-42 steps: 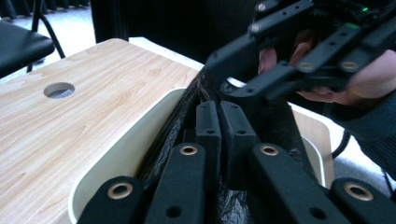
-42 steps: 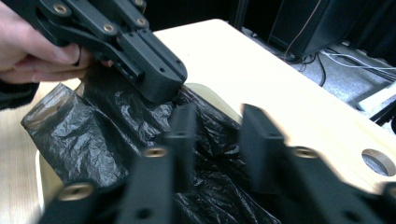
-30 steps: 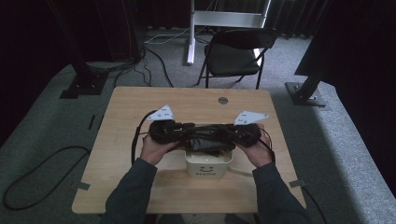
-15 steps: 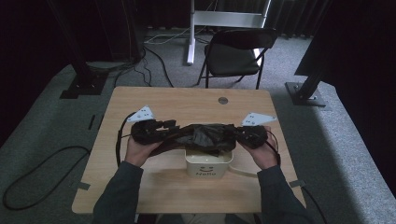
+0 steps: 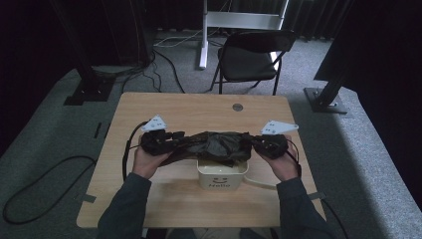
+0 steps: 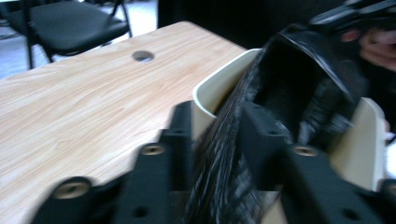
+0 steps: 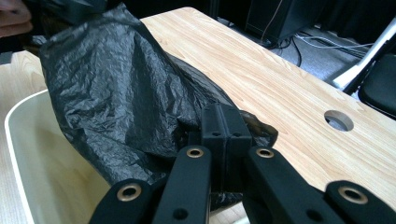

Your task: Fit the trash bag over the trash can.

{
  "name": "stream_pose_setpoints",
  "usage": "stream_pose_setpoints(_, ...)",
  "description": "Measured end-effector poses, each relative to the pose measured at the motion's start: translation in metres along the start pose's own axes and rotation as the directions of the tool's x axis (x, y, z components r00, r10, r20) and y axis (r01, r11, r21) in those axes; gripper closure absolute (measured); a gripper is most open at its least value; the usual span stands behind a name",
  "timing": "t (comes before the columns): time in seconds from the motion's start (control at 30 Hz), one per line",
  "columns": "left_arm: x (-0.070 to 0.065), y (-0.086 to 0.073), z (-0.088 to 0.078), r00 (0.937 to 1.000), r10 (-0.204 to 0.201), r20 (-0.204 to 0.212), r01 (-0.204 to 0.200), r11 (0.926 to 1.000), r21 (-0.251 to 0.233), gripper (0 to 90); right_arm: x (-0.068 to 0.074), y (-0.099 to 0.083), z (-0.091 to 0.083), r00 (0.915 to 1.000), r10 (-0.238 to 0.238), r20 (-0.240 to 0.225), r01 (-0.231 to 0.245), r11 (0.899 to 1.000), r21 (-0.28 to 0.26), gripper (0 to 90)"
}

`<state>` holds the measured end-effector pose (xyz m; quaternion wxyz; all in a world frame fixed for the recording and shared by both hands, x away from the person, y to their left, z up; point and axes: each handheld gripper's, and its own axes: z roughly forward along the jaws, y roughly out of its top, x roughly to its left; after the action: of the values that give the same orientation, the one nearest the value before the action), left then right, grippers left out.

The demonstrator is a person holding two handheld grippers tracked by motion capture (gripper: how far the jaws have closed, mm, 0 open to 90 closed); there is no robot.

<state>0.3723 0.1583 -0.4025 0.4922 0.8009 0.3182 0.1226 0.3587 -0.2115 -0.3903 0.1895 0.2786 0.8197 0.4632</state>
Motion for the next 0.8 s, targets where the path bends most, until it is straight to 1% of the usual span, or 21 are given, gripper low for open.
stream_pose_setpoints(0.03, -0.001, 0.002, 0.003, 0.9998, 0.001, -0.018, -0.001, 1.0, 0.009, 79.9, 0.0, 0.0, 0.0, 1.0, -0.001, -0.005, 0.001, 1.0, 0.002, 90.0)
stream_pose_setpoints(0.1, -0.004, 0.008, 0.009, 0.9998, 0.009, -0.019, -0.009, 0.9998, 0.018, 86.6, 0.001, 0.001, 0.001, 0.9994, -0.01, -0.034, 0.01, 1.0, 0.002, 88.9)
stream_pose_setpoints(0.17, -0.008, 0.013, 0.016, 0.9998, 0.014, -0.013, -0.014, 0.9997, 0.021, 89.7, 0.002, 0.001, 0.0, 0.9992, -0.015, -0.037, 0.015, 1.0, 0.003, 88.4)
stream_pose_setpoints(0.27, -0.013, 0.019, 0.023, 0.9998, 0.021, 0.001, -0.021, 0.9997, 0.015, 90.0, 0.001, 0.002, -0.002, 0.9987, -0.018, -0.047, 0.018, 1.0, 0.002, 84.7)
stream_pose_setpoints(0.37, -0.017, 0.024, 0.028, 0.9995, 0.024, 0.02, -0.024, 0.9997, 0.007, 90.0, 0.0, 0.005, -0.006, 0.9981, -0.018, -0.059, 0.018, 1.0, -0.014, 71.7)
stream_pose_setpoints(0.4, -0.018, 0.025, 0.029, 0.9994, 0.025, 0.024, -0.026, 0.9997, 0.006, 90.0, 0.0, 0.006, -0.007, 0.9976, -0.017, -0.067, 0.016, 1.0, -0.018, 68.0)
stream_pose_setpoints(0.43, -0.02, 0.027, 0.031, 0.9991, 0.029, 0.031, -0.029, 0.9996, 0.003, 90.0, 0.0, 0.008, -0.009, 0.9977, -0.021, -0.065, 0.02, 1.0, -0.021, 65.2)
stream_pose_setpoints(0.57, -0.023, 0.03, 0.035, 0.9987, 0.033, 0.039, -0.033, 0.9994, -0.004, 90.0, -0.001, 0.017, -0.017, 0.9976, -0.031, -0.062, 0.028, 0.999, -0.042, 59.8)
stream_pose_setpoints(0.8, -0.024, 0.032, 0.036, 0.9987, 0.037, 0.035, -0.037, 0.9993, -0.003, 90.0, -0.002, 0.028, -0.032, 0.9986, -0.024, -0.048, 0.021, 0.997, -0.07, 56.6)
